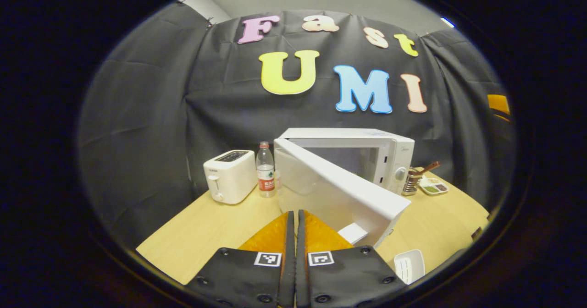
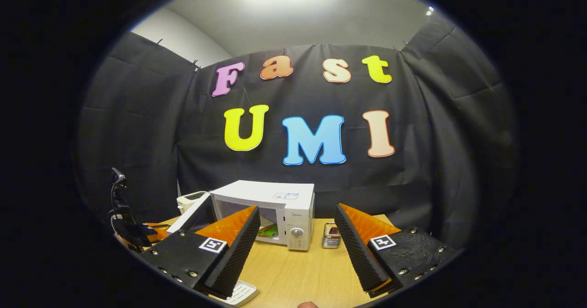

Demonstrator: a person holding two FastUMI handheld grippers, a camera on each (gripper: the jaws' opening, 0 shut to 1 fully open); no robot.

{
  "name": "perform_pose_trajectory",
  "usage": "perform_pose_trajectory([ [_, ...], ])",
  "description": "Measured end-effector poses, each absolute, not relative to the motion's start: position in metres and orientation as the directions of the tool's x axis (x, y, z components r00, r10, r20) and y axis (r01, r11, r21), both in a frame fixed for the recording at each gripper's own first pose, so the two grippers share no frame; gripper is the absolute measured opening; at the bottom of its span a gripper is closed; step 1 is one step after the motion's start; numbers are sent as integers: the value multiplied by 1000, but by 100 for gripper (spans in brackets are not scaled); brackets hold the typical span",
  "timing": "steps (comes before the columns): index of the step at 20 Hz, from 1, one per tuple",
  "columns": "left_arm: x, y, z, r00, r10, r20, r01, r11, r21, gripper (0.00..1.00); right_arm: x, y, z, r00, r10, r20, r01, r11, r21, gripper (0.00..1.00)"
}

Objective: Open the microwave oven with the left hand, put the food in, and close the microwave oven.

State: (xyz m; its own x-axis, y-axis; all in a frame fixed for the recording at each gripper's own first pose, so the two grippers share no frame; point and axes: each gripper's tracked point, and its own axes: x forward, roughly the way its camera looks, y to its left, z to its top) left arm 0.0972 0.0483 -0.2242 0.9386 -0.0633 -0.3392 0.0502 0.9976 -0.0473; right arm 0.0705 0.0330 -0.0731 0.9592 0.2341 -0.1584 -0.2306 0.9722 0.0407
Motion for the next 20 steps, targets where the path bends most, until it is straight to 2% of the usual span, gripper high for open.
perform_pose_trajectory([
  [1,102,40,-222,937,-91,-336,73,995,-68,6,73,32,-73,962,222,-160,-220,975,32,98],
  [4,118,13,-223,927,-177,-331,149,983,-109,13,81,34,-68,969,196,-149,-194,981,26,98],
  [5,123,5,-223,921,-206,-331,177,978,-114,10,84,32,-68,972,183,-147,-182,983,21,98],
  [8,142,-16,-225,902,-275,-333,248,961,-122,10,90,32,-71,978,146,-152,-144,989,26,98],
  [9,147,-21,-226,895,-296,-333,270,955,-123,14,92,31,-72,979,132,-154,-129,991,29,98],
  [10,152,-28,-228,886,-321,-336,293,947,-131,6,93,30,-73,980,118,-158,-115,993,27,98],
  [11,158,-34,-229,877,-341,-338,314,940,-134,10,94,29,-75,981,105,-163,-103,994,20,97],
  [15,188,-54,-229,860,-394,-324,371,919,-132,10,101,24,-75,984,50,-170,-51,999,3,98],
  [16,195,-58,-231,856,-404,-321,381,915,-135,6,103,23,-76,985,37,-171,-37,999,2,98],
  [17,203,-61,-231,853,-413,-320,390,911,-137,10,104,21,-77,984,22,-175,-23,1000,-1,98],
  [20,225,-73,-234,844,-436,-312,414,900,-137,10,107,17,-78,984,-17,-180,13,1000,-19,98],
])
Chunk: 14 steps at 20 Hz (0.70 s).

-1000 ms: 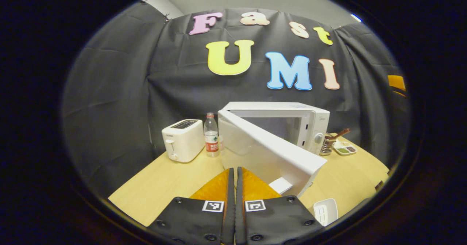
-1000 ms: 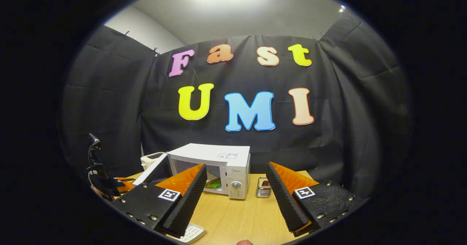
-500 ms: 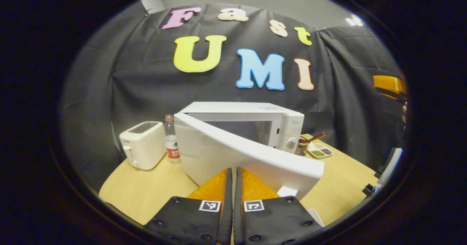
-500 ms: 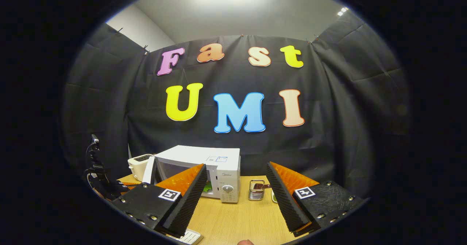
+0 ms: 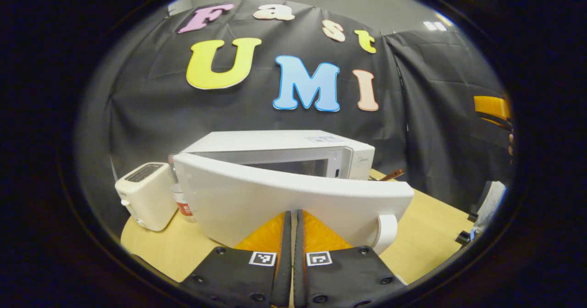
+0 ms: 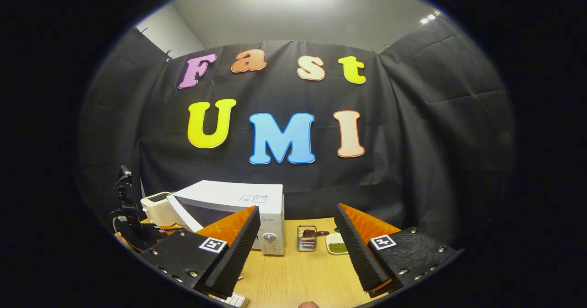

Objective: Open the microwave oven with the left hand, put the food in, and close the microwave oven.

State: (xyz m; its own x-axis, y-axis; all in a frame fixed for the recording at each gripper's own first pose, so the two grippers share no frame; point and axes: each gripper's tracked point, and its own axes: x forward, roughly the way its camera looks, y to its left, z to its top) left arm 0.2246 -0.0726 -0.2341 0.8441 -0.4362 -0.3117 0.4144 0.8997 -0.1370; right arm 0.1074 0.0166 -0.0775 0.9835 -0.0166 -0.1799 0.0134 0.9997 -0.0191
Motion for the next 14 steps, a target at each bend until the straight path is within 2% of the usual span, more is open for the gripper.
perform_pose_trajectory([
  [8,277,-90,-246,838,-457,-298,440,889,-125,10,112,9,-89,974,-91,-207,84,996,-40,98],
  [10,290,-93,-248,839,-455,-299,438,890,-128,6,111,10,-92,972,-101,-213,94,995,-44,98],
  [12,301,-93,-249,843,-450,-294,430,893,-135,9,111,10,-93,971,-111,-213,103,993,-48,98],
  [14,313,-93,-247,851,-440,-287,418,898,-136,5,110,9,-95,969,-119,-218,111,993,-50,98],
])
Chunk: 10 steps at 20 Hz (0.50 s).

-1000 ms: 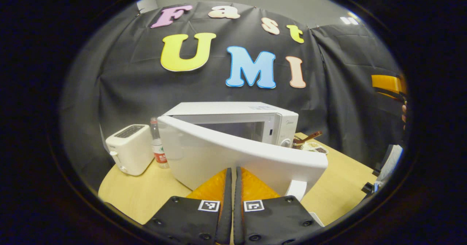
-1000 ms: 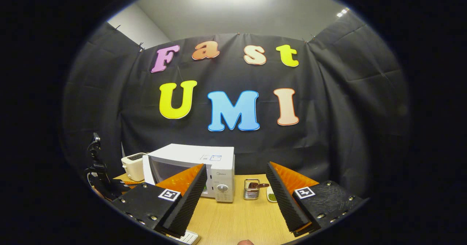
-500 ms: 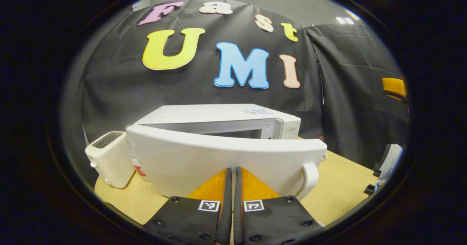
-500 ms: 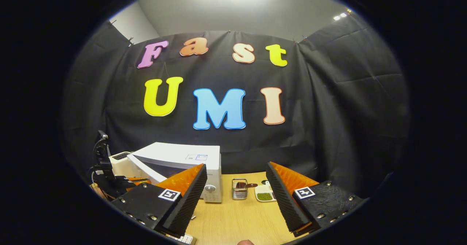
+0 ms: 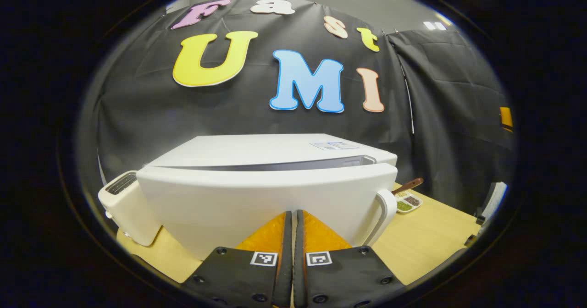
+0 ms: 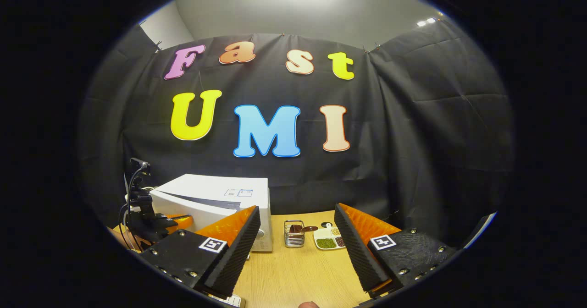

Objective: Open the microwave oven with the left hand, put the food in, and close the microwave oven.

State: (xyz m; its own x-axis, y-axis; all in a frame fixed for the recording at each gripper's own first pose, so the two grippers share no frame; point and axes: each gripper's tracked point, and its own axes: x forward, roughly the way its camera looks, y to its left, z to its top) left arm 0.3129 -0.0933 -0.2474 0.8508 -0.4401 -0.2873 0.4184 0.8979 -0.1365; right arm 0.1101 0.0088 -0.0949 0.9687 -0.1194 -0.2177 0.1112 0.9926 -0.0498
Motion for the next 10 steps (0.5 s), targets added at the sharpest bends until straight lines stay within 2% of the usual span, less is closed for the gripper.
perform_pose_trajectory([
  [3,327,-92,-245,864,-418,-280,398,908,-128,11,109,9,-92,968,-130,-217,120,991,-57,98],
  [4,327,-92,-246,863,-420,-281,397,908,-135,5,108,8,-93,967,-133,-216,123,991,-60,98],
  [6,330,-90,-245,873,-403,-273,384,915,-122,10,109,4,-89,967,-144,-212,135,989,-57,98],
  [8,332,-88,-247,886,-381,-263,368,924,-100,7,109,5,-87,968,-143,-205,138,990,-41,98],
  [9,333,-88,-245,893,-371,-256,360,929,-90,16,108,4,-86,969,-143,-201,138,990,-37,98],
  [10,332,-87,-246,898,-359,-255,350,933,-81,8,107,6,-87,970,-138,-202,134,990,-34,98],
])
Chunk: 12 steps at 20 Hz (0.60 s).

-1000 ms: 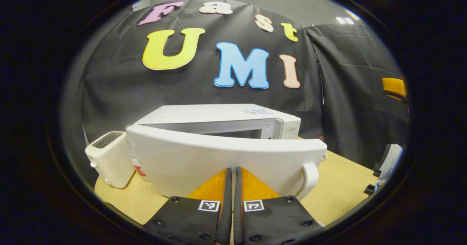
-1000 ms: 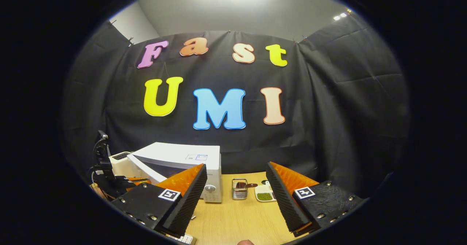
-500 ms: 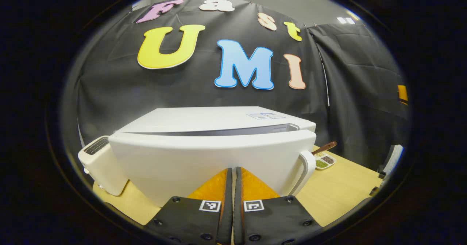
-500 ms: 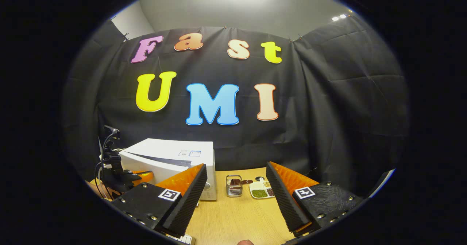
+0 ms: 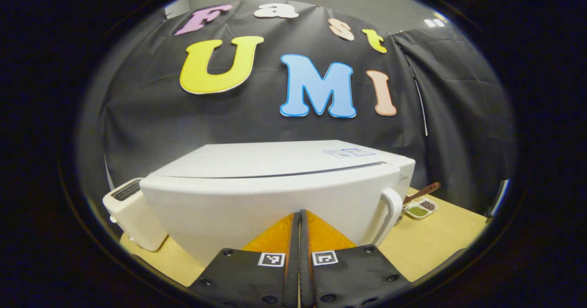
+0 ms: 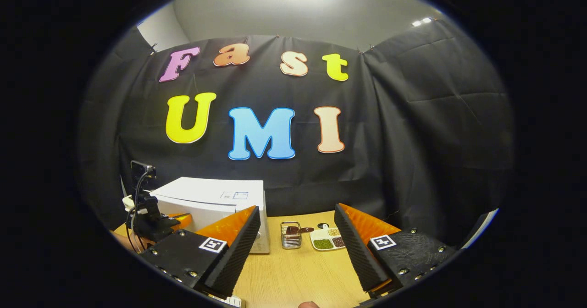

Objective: Open the microwave oven with the left hand, put the food in, and close the microwave oven.

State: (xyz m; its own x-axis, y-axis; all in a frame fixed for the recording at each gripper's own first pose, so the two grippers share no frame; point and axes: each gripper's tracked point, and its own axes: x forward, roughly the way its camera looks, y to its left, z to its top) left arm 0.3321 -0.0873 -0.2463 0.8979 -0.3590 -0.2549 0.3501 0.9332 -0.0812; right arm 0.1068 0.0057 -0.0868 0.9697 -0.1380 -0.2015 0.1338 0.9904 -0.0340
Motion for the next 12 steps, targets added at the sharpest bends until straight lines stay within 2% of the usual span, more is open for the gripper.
perform_pose_trajectory([
  [1,334,-88,-247,903,-348,-253,341,937,-74,8,108,8,-87,970,-130,-203,126,992,-32,98],
  [2,335,-88,-247,907,-336,-255,331,942,-61,16,108,10,-88,971,-122,-206,118,993,-30,98],
  [3,340,-86,-250,914,-307,-265,312,950,-28,7,107,13,-88,972,-111,-208,107,994,-28,98],
  [4,338,-86,-255,905,-295,-308,301,953,-29,6,105,18,-88,973,-99,-210,96,995,-25,98],
  [7,336,-87,-244,918,-264,-296,282,959,18,7,99,25,-85,977,-69,-204,64,997,-30,98],
  [12,300,-88,-197,935,-274,-223,281,960,-2,7,89,32,-73,983,-16,-185,16,1000,-3,98],
])
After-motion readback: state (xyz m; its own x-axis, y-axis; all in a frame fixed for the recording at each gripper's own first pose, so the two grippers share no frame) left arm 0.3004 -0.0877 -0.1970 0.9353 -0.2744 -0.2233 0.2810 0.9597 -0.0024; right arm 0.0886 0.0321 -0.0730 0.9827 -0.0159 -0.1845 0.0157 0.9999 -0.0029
